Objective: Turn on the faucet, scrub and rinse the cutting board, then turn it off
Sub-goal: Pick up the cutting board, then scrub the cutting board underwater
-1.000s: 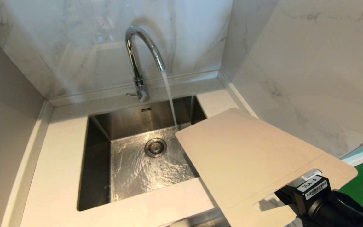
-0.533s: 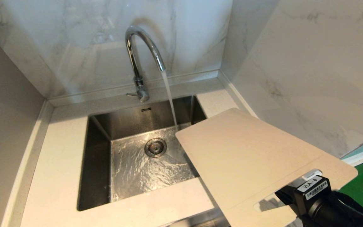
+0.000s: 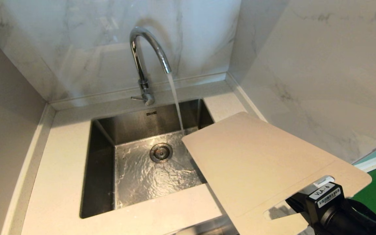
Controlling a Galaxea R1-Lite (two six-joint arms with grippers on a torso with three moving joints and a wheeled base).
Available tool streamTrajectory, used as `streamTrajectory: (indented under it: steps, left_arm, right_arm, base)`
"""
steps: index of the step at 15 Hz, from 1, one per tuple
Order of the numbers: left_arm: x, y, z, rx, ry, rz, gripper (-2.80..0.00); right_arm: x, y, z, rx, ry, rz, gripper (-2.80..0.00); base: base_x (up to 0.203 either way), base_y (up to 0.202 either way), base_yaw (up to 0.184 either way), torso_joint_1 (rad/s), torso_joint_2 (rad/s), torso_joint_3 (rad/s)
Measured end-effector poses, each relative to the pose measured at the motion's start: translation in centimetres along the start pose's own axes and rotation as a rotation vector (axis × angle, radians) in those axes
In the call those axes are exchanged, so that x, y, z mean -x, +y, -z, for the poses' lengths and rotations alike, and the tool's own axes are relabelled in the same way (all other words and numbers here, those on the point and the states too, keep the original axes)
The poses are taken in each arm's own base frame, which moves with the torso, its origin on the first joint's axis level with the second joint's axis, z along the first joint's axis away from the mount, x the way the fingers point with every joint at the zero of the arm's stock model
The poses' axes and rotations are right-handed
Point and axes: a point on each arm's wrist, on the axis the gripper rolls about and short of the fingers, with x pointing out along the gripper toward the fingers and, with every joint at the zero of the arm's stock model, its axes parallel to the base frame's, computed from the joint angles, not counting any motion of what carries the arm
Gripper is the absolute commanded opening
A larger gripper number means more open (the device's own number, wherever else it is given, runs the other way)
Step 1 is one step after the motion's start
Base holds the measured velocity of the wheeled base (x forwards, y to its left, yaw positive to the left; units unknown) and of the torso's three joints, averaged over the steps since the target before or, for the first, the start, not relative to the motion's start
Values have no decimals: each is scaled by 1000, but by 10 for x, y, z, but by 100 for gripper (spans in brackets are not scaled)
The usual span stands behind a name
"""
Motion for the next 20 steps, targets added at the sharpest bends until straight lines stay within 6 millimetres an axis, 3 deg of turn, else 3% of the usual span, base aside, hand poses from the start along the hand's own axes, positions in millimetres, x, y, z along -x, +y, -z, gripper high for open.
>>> streamTrajectory:
  steps: [13,20]
  left_arm:
    - [0,0,0,0,0,0,-280]
    - [0,0,0,0,0,0,-280]
  right_arm:
    - [0,0,0,2,-3,0,-280]
    - [-12,-33,-5,51,-108,51,-280]
  base:
    - [0,0,0,0,0,0]
    - [0,0,0,0,0,0]
